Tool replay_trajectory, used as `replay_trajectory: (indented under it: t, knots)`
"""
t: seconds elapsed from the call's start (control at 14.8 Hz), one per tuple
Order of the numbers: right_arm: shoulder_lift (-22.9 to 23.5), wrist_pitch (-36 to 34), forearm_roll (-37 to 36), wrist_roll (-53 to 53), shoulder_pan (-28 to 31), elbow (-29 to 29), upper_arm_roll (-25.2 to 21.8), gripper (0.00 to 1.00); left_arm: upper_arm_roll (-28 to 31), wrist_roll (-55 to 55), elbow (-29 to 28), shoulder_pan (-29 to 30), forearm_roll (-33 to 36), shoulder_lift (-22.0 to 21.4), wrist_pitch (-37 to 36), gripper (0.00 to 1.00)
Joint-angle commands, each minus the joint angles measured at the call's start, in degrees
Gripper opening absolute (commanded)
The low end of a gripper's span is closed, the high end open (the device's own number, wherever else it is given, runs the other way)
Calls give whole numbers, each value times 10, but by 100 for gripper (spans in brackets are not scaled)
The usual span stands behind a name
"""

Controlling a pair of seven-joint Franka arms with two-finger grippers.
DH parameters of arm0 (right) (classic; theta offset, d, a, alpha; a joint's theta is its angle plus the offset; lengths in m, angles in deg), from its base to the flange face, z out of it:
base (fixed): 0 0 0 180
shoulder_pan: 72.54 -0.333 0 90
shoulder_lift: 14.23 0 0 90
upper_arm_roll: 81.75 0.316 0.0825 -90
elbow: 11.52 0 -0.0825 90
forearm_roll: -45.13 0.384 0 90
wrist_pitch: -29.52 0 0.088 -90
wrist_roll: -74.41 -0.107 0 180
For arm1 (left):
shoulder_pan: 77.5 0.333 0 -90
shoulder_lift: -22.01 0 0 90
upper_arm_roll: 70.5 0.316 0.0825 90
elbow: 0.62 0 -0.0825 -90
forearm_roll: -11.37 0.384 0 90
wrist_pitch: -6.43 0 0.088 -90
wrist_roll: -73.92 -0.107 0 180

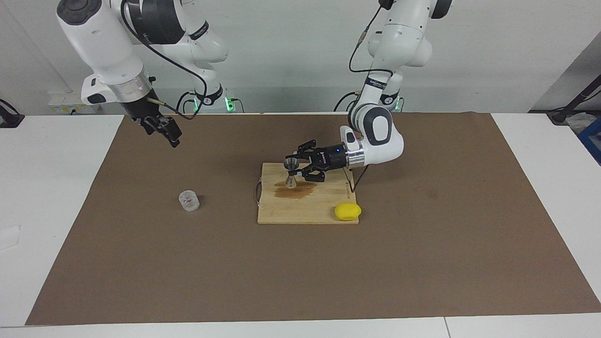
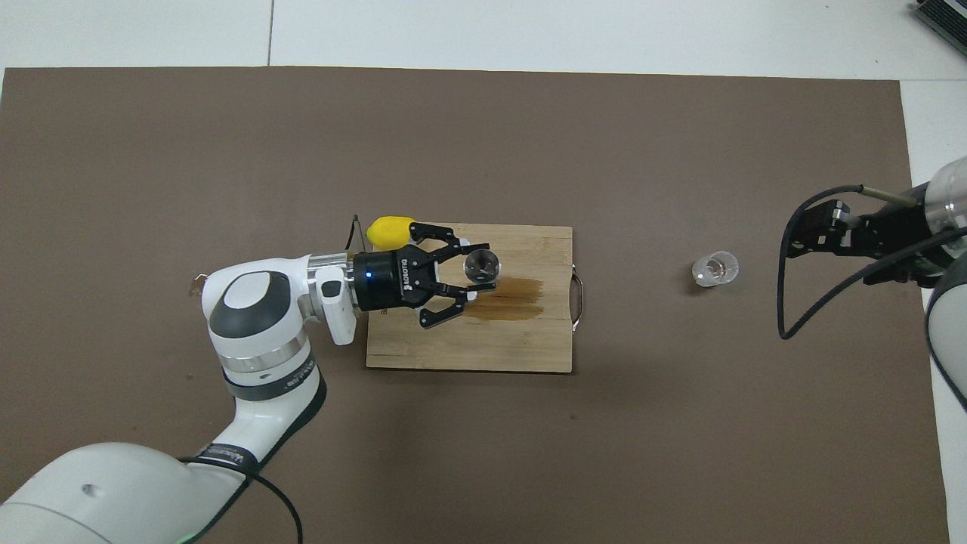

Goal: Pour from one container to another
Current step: 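Carry the metal cup with the left gripper onto the cutting board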

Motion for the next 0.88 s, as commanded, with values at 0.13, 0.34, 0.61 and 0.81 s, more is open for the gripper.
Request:
replay_trajectory:
  t: [0.13, 0.34, 0.61, 0.81]
  knots:
    - [57, 61, 91, -161, 42, 34, 3, 92, 9, -43, -1, -30, -49, 6, 36, 26]
    - [105, 109, 124, -230, 56, 38, 3, 92, 9, -92, 17, -31, -66, 32, 48, 26]
    - [138, 189, 196, -251, 99, 85, 3, 96, 9, -98, 17, -31, -70, 36, 48, 28]
    - [152, 230, 229, -234, 114, 121, 3, 99, 9, -101, 16, -31, -70, 36, 50, 34]
